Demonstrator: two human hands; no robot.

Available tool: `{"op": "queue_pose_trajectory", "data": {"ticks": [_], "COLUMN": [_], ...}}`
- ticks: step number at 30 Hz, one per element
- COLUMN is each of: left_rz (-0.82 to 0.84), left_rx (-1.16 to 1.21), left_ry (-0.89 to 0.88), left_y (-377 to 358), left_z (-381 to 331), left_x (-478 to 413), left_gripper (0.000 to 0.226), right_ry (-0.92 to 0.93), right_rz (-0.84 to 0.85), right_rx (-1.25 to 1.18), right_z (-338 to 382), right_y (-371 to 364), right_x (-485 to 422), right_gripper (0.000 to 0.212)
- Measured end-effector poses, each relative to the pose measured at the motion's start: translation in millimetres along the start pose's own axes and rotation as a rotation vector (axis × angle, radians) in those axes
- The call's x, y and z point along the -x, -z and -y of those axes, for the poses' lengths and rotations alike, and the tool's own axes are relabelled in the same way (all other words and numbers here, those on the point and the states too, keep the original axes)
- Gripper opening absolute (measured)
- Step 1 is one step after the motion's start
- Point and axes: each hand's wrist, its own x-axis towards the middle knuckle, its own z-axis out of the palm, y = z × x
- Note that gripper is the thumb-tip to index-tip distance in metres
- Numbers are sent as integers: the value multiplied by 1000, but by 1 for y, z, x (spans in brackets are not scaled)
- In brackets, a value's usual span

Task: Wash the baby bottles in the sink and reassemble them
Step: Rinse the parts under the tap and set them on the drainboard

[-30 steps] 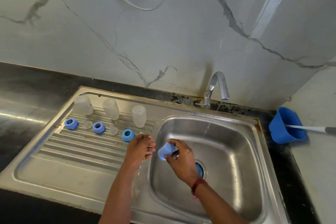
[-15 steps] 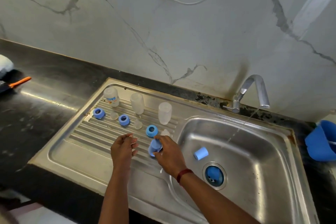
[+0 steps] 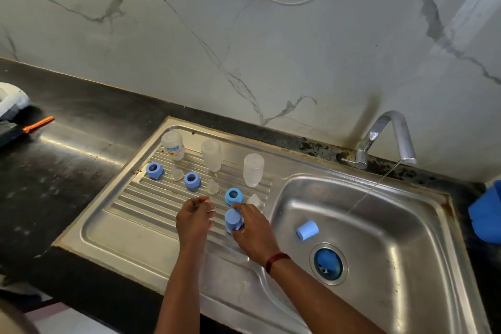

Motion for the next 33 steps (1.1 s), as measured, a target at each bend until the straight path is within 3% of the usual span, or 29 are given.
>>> {"op": "queue_pose_trajectory", "data": {"ticks": [10, 18, 23, 33], "left_rz": [91, 376, 529, 674], "left_rx": [22, -24, -105, -403], "left_ry": [-219, -303, -250, 3], "left_y": [-10, -77, -118, -166], "left_z": [-20, -18, 7, 83], "left_x": [23, 70, 87, 88], "left_gripper": [19, 20, 21, 21], "right_ry": [-11, -48, -150, -501], "right_rz": [-70, -261, -306, -125], "right_rx": [-8, 18, 52, 51], "right_z": [-17, -55, -93, -180], "right_y": [22, 67, 93, 115], "right_x": [22, 42, 61, 84], "right_gripper": [64, 47, 42, 27]}}
